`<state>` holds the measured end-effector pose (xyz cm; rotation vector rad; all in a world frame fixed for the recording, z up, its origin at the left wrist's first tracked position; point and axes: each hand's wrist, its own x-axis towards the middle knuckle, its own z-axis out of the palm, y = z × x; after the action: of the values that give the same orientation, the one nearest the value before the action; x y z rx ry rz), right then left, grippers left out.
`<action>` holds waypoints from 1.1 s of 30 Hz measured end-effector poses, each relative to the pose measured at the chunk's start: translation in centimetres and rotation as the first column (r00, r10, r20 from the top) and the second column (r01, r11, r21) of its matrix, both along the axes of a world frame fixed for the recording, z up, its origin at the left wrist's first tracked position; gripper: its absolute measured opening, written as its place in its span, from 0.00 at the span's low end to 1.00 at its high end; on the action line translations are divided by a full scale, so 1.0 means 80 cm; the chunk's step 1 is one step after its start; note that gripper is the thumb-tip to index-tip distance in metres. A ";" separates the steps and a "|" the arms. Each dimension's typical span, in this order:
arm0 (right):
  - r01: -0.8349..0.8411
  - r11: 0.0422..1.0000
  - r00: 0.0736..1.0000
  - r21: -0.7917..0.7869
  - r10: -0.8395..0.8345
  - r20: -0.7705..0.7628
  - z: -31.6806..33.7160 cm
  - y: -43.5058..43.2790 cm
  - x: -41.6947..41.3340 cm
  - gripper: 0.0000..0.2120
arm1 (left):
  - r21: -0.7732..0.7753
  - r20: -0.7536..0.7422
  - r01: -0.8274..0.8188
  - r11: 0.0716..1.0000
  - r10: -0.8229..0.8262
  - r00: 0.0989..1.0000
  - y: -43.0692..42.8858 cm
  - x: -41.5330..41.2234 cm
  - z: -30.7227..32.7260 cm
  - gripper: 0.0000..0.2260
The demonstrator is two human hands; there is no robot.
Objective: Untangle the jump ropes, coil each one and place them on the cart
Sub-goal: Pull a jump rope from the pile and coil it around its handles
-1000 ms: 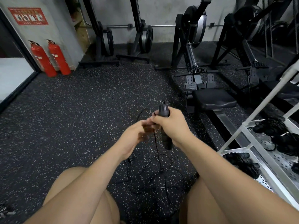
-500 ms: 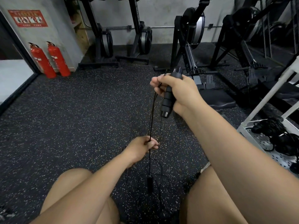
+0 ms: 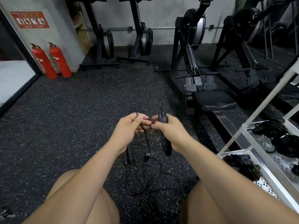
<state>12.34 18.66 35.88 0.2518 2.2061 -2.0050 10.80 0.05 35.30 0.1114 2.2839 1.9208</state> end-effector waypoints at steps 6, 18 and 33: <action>-0.156 0.962 0.987 0.222 0.158 0.013 -0.049 -0.021 0.028 0.13 | 0.161 0.018 -0.015 0.987 0.012 1.000 0.001 -0.005 0.010 0.13; -0.199 0.962 0.971 0.189 0.219 -0.092 -0.028 -0.025 0.028 0.08 | 0.256 0.183 -0.039 0.966 -0.009 0.983 -0.021 -0.020 -0.005 0.22; 0.020 0.937 0.993 -0.349 -0.061 -0.106 0.088 -0.003 -0.021 0.14 | 0.116 0.320 0.333 0.936 -0.353 0.879 0.013 0.031 -0.041 0.39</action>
<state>10.68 18.45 42.89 0.1418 1.8687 -2.4408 13.30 1.11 32.06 0.1679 1.8434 1.6734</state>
